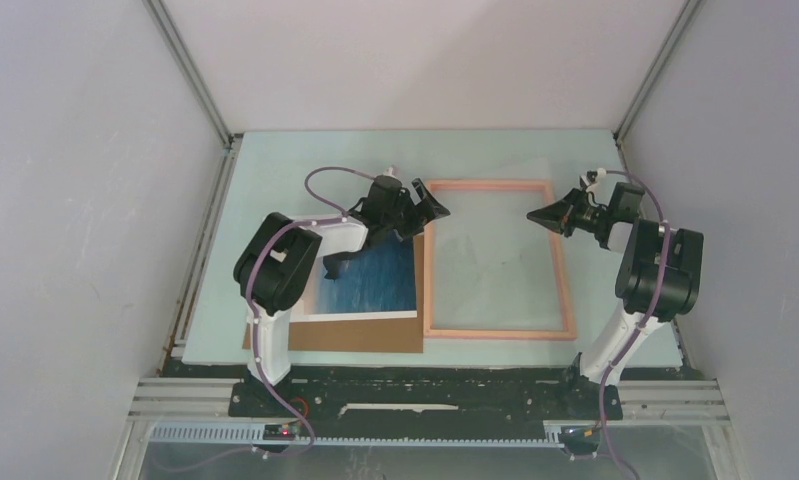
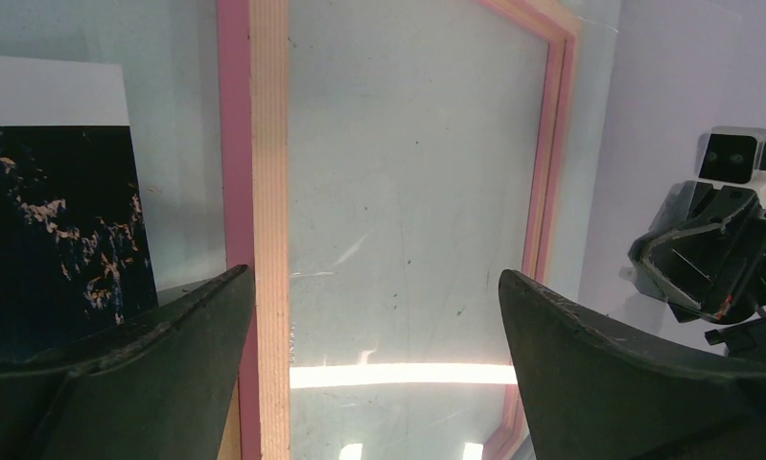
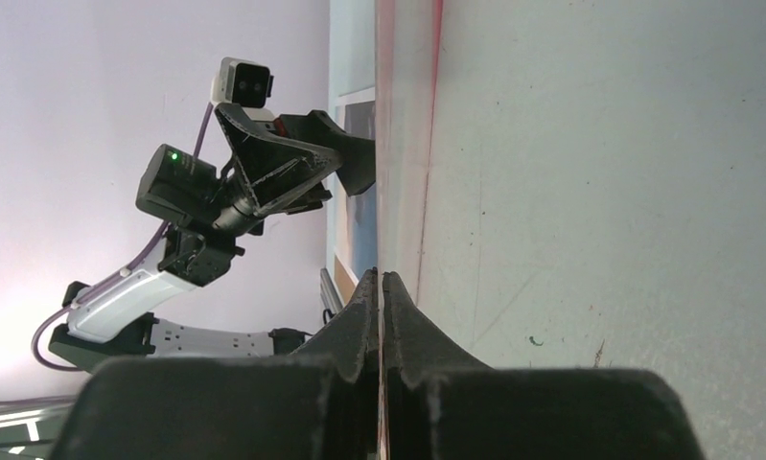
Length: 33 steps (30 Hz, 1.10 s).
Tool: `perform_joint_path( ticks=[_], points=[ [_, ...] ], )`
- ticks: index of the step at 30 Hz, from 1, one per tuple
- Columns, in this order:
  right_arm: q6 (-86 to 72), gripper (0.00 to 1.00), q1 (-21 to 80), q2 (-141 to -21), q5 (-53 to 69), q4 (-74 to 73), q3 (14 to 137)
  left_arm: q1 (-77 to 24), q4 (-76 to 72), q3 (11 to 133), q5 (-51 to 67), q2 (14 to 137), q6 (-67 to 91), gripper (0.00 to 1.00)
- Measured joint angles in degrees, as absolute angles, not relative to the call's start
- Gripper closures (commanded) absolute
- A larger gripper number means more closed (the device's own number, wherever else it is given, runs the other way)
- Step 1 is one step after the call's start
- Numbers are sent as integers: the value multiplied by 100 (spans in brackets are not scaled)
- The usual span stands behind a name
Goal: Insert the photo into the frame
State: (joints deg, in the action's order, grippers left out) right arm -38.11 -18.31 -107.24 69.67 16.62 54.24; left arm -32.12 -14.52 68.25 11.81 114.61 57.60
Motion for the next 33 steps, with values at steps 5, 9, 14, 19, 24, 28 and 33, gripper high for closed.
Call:
perform_joint_path(
  ticks=[5, 9, 14, 19, 24, 28, 33],
  points=[
    [-4095, 100, -1839, -10724, 7054, 2027, 5328, -3212, -1455, 6825, 1181, 11461, 5760, 2],
    [-4318, 100, -1833, -10724, 7118, 2340, 5258, -3212, -1457, 6825, 1186, 11461, 5763, 3],
    [-4556, 100, -1822, -10724, 7166, 2683, 5155, -3212, -1459, 6825, 1194, 11461, 5763, 3],
    [-4668, 100, -1820, -10724, 7199, 2886, 5105, -3212, -1468, 6823, 1203, 11461, 5763, 3],
    [-4783, 100, -1800, -10724, 7216, 3033, 5098, -3212, -1494, 6818, 1210, 11461, 5760, 3],
    [-4856, 100, -1745, -10750, 7223, 3197, 5098, -3216, -1492, 6818, 1197, 11461, 5745, 3],
    [-4897, 100, -1734, -10901, 7214, 3253, 5107, -3223, -1476, 6818, 1168, 11461, 5697, 3]
  ],
)
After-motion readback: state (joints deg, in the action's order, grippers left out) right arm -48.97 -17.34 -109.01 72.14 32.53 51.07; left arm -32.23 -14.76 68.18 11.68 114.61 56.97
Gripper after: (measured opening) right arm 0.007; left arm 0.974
